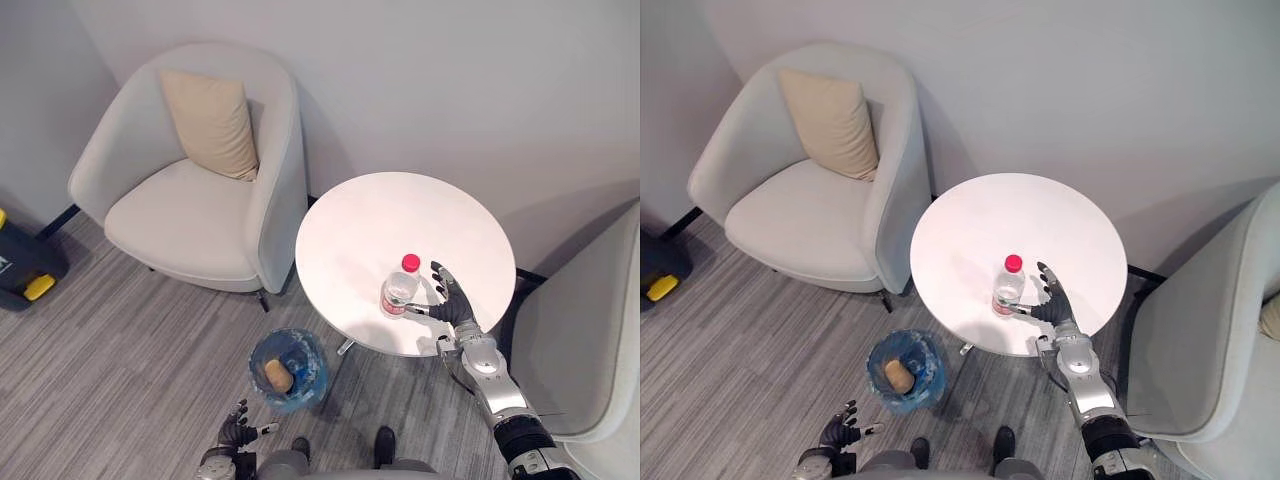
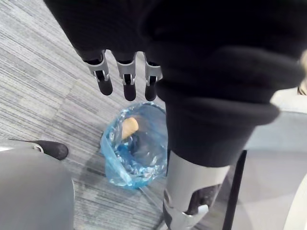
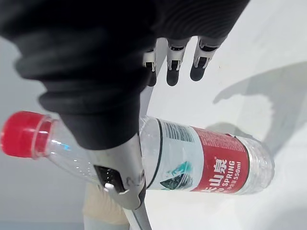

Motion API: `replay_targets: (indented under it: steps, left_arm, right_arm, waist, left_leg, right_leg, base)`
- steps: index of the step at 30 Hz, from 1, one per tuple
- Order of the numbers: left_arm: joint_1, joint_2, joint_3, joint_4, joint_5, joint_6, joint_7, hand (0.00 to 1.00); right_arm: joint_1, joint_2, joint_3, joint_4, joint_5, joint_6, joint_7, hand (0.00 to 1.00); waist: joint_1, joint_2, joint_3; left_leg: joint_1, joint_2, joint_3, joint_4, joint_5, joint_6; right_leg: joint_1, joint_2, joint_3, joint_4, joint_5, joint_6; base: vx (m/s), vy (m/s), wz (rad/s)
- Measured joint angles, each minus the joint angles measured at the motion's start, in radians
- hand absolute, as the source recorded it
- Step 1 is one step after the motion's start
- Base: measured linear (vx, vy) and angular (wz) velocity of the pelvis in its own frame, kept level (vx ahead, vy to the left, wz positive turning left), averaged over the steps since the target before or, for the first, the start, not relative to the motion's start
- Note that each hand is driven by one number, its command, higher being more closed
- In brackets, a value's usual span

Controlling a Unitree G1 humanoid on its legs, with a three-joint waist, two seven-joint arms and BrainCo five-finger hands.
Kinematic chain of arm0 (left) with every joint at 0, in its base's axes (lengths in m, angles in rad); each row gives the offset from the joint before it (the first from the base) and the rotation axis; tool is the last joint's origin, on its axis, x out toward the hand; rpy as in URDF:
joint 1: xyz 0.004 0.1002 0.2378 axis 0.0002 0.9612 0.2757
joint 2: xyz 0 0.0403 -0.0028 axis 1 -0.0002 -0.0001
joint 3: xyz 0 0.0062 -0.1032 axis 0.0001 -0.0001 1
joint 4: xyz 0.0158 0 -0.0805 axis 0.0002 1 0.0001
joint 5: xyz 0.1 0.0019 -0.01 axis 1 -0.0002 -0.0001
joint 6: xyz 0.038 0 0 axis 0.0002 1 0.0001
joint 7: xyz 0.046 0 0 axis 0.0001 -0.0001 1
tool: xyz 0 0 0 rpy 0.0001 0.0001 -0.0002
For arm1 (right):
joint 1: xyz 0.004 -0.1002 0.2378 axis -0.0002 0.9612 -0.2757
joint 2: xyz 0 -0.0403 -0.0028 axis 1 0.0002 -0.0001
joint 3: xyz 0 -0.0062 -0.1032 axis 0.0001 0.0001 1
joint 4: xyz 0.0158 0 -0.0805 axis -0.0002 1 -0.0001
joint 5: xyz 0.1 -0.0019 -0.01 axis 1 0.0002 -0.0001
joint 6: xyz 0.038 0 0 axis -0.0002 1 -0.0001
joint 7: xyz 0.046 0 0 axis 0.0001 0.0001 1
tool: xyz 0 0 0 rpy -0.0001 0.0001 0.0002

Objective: Gather rubbish on tea table into small bin, then transfer packed bag to large trash can.

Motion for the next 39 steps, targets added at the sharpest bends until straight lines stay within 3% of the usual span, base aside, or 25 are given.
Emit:
replay_targets:
  steps: [8,9,14,23,33,39]
  left_arm:
    - [-0.002,0.004,-0.002,-0.016,-0.019,-0.009,0.005,0.00]
    - [-0.002,0.007,-0.010,-0.022,-0.021,-0.010,0.009,0.00]
    - [-0.008,0.012,-0.035,-0.023,-0.029,-0.010,0.017,0.00]
    - [-0.009,0.012,-0.039,-0.040,-0.040,-0.011,0.022,0.00]
    - [-0.005,0.011,-0.039,-0.041,-0.035,-0.010,0.023,0.00]
    - [0.001,0.015,-0.039,-0.034,-0.016,-0.009,0.022,0.00]
  right_arm:
    - [-0.129,0.003,0.032,0.076,0.039,0.004,-0.020,0.00]
    - [-0.144,0.003,0.032,0.080,0.048,0.004,-0.021,1.00]
    - [-0.206,-0.002,0.038,0.119,0.060,0.005,-0.037,1.00]
    - [-0.271,0.006,0.091,0.142,0.078,0.009,-0.059,1.00]
    - [-0.033,0.011,0.044,-0.275,0.012,-0.008,-0.062,1.00]
    - [0.088,0.050,0.040,-0.459,-0.043,-0.018,-0.059,1.00]
  waist:
    - [0.007,0.015,0.059]
    - [0.008,0.017,0.072]
    - [0.028,0.025,0.093]
    - [0.034,0.026,0.122]
    - [0.026,0.026,0.121]
    - [0.002,0.018,0.115]
  left_leg:
    - [-0.051,-0.007,-0.037,0.005,0.017,-0.006]
    - [-0.056,-0.007,-0.047,0.009,0.017,-0.006]
    - [-0.086,-0.007,-0.050,0.014,0.023,-0.008]
    - [-0.105,-0.007,-0.068,0.004,0.039,-0.014]
    - [-0.067,-0.005,-0.061,-0.004,0.039,-0.014]
    - [-0.047,-0.002,-0.047,-0.012,0.040,-0.014]
  right_leg:
    - [-0.030,-0.005,-0.041,0.007,0.002,-0.002]
    - [-0.032,-0.006,-0.045,0.008,0.002,-0.002]
    - [-0.063,-0.006,-0.048,0.018,0.002,-0.002]
    - [-0.080,-0.006,-0.065,0.021,0.002,-0.003]
    - [-0.049,-0.006,-0.054,0.020,0.002,-0.003]
    - [-0.040,-0.003,-0.035,0.020,0.004,-0.002]
  base:
    - [-0.04,-0.006,0.16]
    - [-0.04,0.003,0.12]
    - [-0.04,0.002,0.03]
    - [-0.02,-0.004,0.07]
    - [-0.01,0.002,-0.01]
    - [-0.04,0.004,-0.09]
